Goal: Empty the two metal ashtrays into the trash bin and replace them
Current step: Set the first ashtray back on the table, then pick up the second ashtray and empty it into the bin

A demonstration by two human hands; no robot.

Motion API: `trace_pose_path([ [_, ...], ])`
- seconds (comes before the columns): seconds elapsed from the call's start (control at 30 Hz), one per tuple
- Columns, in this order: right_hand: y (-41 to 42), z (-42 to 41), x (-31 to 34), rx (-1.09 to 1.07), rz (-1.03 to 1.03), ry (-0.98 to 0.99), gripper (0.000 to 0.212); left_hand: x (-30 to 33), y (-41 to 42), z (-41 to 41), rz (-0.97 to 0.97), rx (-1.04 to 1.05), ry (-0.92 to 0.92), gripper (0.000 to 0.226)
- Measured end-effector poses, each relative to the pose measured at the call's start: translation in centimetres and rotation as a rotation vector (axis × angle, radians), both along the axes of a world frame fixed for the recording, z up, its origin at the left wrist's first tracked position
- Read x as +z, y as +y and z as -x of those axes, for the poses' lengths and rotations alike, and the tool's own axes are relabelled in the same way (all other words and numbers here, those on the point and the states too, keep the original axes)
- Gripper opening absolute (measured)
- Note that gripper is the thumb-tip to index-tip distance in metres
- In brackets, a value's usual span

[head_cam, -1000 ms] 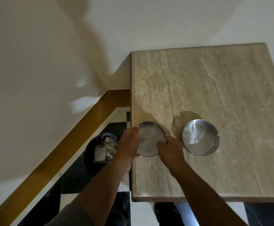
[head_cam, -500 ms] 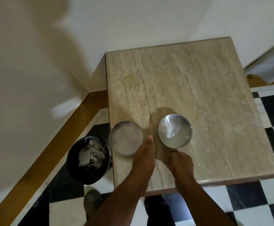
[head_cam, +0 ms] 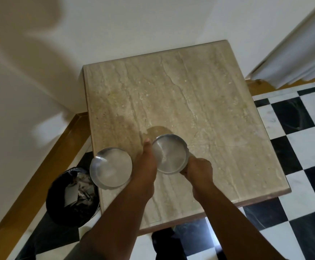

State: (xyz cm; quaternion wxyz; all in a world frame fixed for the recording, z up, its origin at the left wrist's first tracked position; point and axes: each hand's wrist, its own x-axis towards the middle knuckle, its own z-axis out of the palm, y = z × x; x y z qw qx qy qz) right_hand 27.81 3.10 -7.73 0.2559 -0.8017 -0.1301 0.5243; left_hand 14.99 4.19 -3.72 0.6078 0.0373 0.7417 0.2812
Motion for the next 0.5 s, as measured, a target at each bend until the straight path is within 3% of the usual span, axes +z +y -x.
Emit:
trace_pose_path([
  [0.13, 1.3, 0.2, 0.1, 0.142, -0.040, -0.098, 0.027, -0.3, 0.8, -1.2, -0.052, -0.056, 0.064, 0.044],
  [0.23, 1.2, 0.4, 1.0, 0.295, -0.128, -0.165, 0.024, -0.4, 0.5, -1.5, -0.091, -0.115, 0.114, 0.045],
  [0.3, 1.0, 0.3, 1.7, 0.375, -0.157, -0.208, 0.029, 0.0, 0.2, -1.5, -0.120, -0.095, 0.103, 0.032],
  [0.4, 1.3, 0.6, 3.1, 0.456, -0.196, -0.238, 0.031, 1.2, 0.0, -0.5, -0.092, 0.019, 0.102, 0.020],
  [0.5, 1.7, 2.4, 5.5, 0.556, -0.278, -0.229, 0.026, 2.1, -0.7, 2.5, -0.002, 0.281, 0.029, 0.024],
])
